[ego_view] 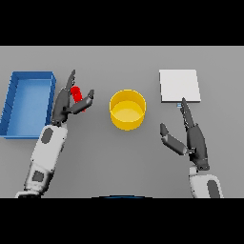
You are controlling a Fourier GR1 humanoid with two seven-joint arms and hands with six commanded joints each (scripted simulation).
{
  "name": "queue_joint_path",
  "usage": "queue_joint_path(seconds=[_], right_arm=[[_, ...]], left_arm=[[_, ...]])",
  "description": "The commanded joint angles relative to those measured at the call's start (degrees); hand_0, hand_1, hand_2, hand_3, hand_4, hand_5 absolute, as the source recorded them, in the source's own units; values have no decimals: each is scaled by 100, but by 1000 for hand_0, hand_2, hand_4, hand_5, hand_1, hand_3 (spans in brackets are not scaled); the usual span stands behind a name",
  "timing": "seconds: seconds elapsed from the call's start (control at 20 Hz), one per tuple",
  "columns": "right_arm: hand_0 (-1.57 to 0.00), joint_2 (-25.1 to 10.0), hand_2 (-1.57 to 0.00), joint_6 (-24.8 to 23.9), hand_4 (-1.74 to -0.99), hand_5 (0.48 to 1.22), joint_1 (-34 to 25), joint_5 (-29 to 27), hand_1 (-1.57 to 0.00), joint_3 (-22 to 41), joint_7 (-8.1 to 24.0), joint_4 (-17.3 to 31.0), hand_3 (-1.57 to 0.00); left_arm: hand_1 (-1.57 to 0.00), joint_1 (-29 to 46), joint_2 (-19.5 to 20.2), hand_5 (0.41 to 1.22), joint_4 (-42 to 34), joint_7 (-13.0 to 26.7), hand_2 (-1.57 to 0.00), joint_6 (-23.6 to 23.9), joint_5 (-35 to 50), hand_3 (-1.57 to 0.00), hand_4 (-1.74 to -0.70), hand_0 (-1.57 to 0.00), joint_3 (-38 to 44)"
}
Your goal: Pick up the red beaker and tilt it to pour out 1 green nut into yellow bowl. Pick up the yellow bowl and place it on the metallic measuring scale.
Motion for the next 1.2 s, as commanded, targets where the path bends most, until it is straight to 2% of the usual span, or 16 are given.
queue_joint_path(seconds=[0.0,0.15,0.2,0.25,0.35,0.45,0.5,0.55,0.65,0.7,0.8,0.9,1.15], right_arm=[[1,44,1,-31,-1262,691,-52,28,1,21,35,20,1],[1,17,1,-26,-1259,691,-50,36,1,21,85,-57,1],[1,-17,1,-19,-1255,691,-40,36,1,0,110,-56,1],[1,3,1,-52,-1252,690,-6,93,1,40,59,-98,1],[1,32,1,-70,-1245,692,-76,99,1,43,113,-78,1],[1,-4,1,-12,-1240,693,-4,63,1,40,60,-72,1],[1,46,1,-64,-1233,688,-110,73,1,17,162,39,1],[1,47,1,-61,-1233,686,-73,60,1,21,58,18,1],[1,27,1,-53,-1219,680,-107,54,1,12,29,9,1],[1,19,1,-87,-1207,677,-137,69,1,-14,98,7,1],[1,28,1,-139,-1186,670,-97,167,1,23,13,55,1],[1,12,1,-137,-1160,664,-119,168,1,10,-31,106,1],[1,-74,1,-231,-1103,656,-49,395,1,50,-74,55,1]], left_arm=[[1,-146,-33,680,183,-46,1,50,-10,1,-1262,1,33],[-24,-279,-102,715,496,-416,-41,185,-6,1,-1297,1,124],[-141,-325,-133,741,524,-495,-150,266,18,-47,-1324,-93,173],[-364,-368,-192,770,639,-561,-358,389,47,-218,-1355,-322,248],[-799,-465,-229,933,772,-495,-794,461,50,-584,-1480,-772,298],[-1077,-466,-270,1036,861,-921,-1074,426,27,-891,-1569,-1060,322],[-1176,-492,-261,1073,895,-934,-1173,366,75,-997,-1601,-1162,346],[-1255,-513,-270,1103,915,-919,-1253,395,85,-1111,-1572,-1244,351],[-1369,-521,-309,1125,918,-1001,-1367,467,149,-1277,-1633,-1361,398],[-1409,-531,-298,1127,917,-968,-1408,493,173,-1336,-1654,-1403,420],[-1467,-627,-241,1129,876,-899,-1467,539,164,-1420,-1686,-1464,409],[-1505,-636,-162,1126,635,-808,-1504,505,118,-1475,-1706,-1502,308],[-1549,-786,290,1134,35,-223,-1549,348,-459,-1539,-1729,-1549,-312]])
